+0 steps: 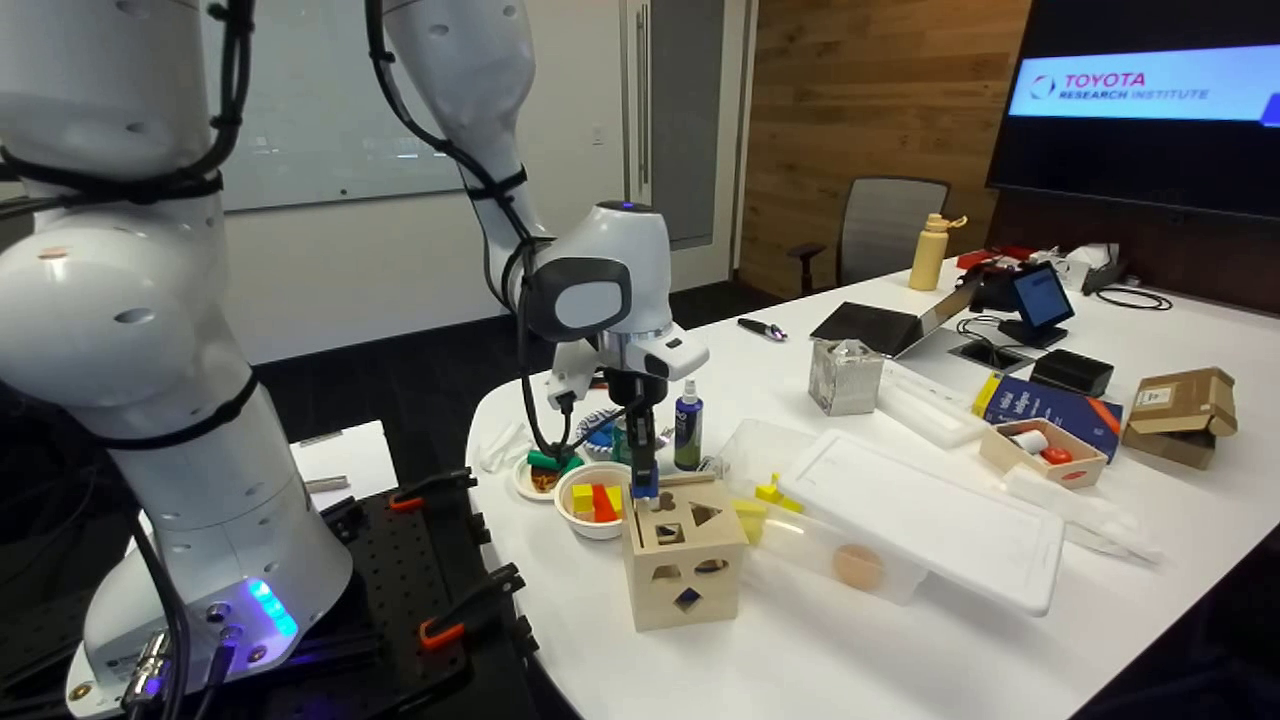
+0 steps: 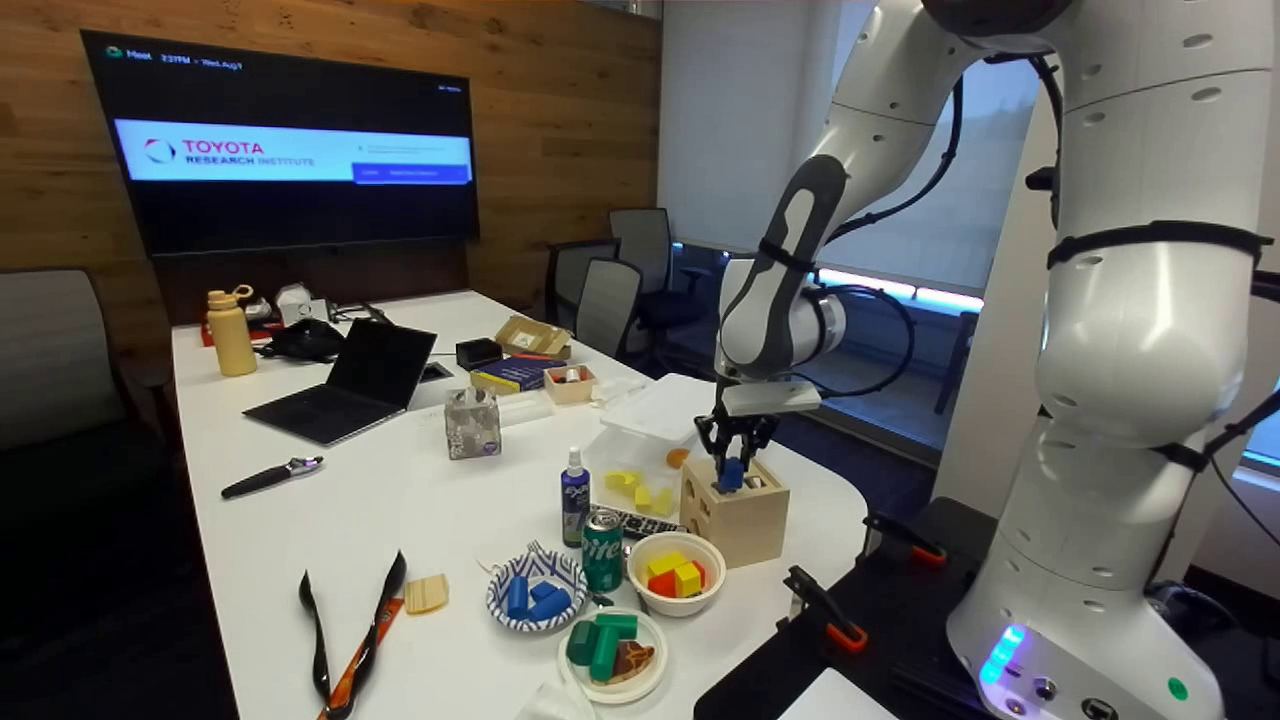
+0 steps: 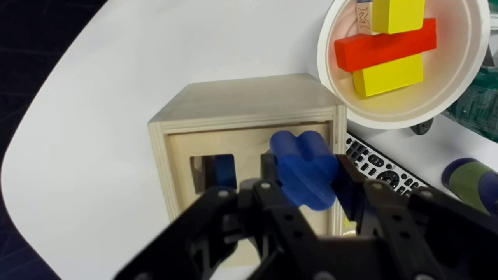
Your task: Put one blue block and one yellow block in the wooden toy box.
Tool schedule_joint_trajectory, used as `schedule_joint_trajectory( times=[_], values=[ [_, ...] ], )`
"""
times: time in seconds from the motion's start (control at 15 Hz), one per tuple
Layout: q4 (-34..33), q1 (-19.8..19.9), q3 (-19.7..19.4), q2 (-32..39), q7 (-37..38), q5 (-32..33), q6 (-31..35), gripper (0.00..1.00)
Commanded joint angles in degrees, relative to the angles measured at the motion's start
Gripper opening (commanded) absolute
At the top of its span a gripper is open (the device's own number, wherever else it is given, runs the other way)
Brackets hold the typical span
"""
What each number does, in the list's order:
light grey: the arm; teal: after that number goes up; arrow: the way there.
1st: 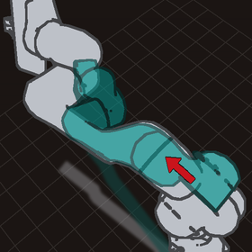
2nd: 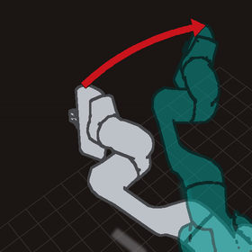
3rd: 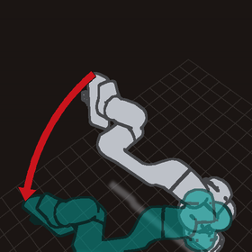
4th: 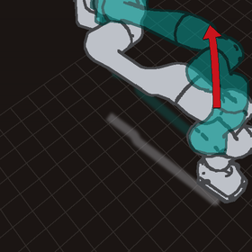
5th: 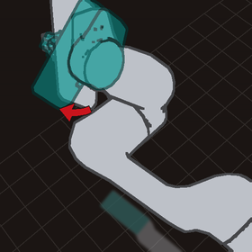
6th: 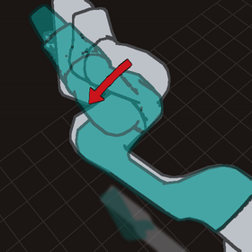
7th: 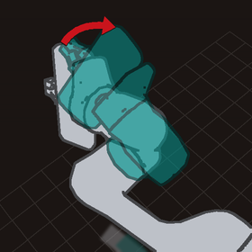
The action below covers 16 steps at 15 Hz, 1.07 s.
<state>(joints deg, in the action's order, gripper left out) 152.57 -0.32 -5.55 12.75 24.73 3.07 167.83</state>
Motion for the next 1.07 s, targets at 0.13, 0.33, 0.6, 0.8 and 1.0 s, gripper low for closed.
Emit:
schedule_joint_trajectory(
  times=[0.13, 0.33, 0.6, 0.8, 1.0],
  values=[
    [-1.1, -2.3, -2.6, 0.9, -1.5, -0.7, 1.2, 0.15],
    [-2.1, -1.5, -1.8, 2.0, -3.3, -1.7, 1.2, 0.15],
    [-3.4, -0.5, -1.0, 3.9, -5.9, -3.6, 1.4, 0.15],
    [-4.8, 0.4, -0.1, 5.5, -8.6, -5.5, 1.0, 0.15],
    [-6.1, 1.3, 1.2, 6.8, -10.9, -7.4, 0.6, 0.15]
  ],
)
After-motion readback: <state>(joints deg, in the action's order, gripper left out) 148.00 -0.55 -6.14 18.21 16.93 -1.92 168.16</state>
